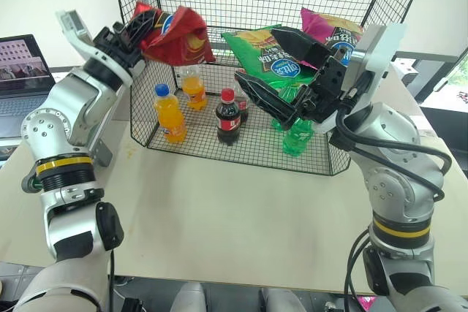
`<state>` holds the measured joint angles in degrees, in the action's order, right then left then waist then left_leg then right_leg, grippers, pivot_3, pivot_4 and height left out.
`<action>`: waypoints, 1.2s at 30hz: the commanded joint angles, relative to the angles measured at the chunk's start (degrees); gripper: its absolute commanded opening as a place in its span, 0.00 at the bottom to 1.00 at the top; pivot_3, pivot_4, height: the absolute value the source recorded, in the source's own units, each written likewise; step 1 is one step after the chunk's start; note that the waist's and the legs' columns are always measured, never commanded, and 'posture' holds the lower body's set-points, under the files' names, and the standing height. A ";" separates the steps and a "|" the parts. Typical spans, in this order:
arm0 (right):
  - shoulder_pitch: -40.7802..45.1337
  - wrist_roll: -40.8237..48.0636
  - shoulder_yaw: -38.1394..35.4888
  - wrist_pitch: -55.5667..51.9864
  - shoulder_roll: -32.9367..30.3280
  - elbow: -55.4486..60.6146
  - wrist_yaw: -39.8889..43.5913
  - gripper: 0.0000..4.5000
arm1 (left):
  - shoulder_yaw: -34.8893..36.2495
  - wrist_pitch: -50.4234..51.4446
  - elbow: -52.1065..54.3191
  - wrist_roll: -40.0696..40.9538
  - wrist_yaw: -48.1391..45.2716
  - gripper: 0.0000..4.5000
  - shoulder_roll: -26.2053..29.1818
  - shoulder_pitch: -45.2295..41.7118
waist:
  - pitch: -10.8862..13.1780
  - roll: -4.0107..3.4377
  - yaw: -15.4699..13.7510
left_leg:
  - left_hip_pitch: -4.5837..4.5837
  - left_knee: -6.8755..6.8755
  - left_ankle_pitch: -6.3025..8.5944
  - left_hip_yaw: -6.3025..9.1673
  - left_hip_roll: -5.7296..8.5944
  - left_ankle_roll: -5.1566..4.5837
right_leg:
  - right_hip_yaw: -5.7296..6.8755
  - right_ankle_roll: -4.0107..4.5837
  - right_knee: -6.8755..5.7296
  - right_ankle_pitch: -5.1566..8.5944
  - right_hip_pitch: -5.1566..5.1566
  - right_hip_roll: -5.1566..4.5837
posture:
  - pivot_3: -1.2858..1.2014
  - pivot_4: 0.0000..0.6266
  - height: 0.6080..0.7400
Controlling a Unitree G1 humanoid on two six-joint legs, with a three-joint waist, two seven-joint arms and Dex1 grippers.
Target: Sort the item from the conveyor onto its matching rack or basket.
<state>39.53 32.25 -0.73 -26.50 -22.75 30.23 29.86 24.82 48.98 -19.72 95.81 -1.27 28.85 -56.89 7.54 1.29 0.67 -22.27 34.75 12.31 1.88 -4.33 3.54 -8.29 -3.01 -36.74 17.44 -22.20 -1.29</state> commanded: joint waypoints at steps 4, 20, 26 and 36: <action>1.91 -0.66 -0.70 1.71 0.54 0.33 -0.51 1.00 | 0.82 0.94 1.13 -3.49 -5.73 0.01 0.73 -4.55 | -0.02 -0.06 0.27 | 0.04 -0.03 -0.01 0.02 0.00 0.01 | 0.00 0.00 -0.02 0.00 0.00 0.01 | 0.52 0.24 1.00; 2.37 -1.21 -0.75 2.71 1.13 -0.34 -0.30 1.00 | 5.57 1.04 -1.60 -11.69 -3.58 0.01 -0.65 4.70 | 0.00 -0.12 0.17 | 0.03 0.00 -0.04 0.05 0.00 0.02 | 0.02 0.00 -0.04 0.00 0.00 0.00 | 0.52 0.24 1.00; 3.17 -1.70 -0.66 3.05 1.53 -0.64 -0.21 1.00 | 6.90 -1.69 -2.90 -15.25 -1.63 0.01 -1.40 3.34 | 0.00 -0.12 0.14 | 0.03 0.00 -0.04 0.06 0.00 0.03 | 0.03 0.00 -0.04 0.00 0.00 0.00 | 0.52 0.24 1.00; 5.91 -2.49 0.00 2.49 2.00 -0.93 -0.69 1.00 | 6.78 -6.78 -19.78 -25.41 -3.31 0.01 -1.99 -9.06 | 0.01 -0.10 0.10 | 0.00 -0.03 -0.04 0.15 0.02 0.02 | 0.13 0.00 -0.03 0.00 0.02 0.01 | 0.52 0.24 1.00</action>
<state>44.33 30.29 -0.28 -25.06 -20.66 28.28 29.75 31.66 43.82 -36.66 73.19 -2.93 25.63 -63.51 7.54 1.19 0.78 -22.26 34.72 12.27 2.02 -4.31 3.57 -8.15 -3.01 -36.77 17.44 -22.19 -1.28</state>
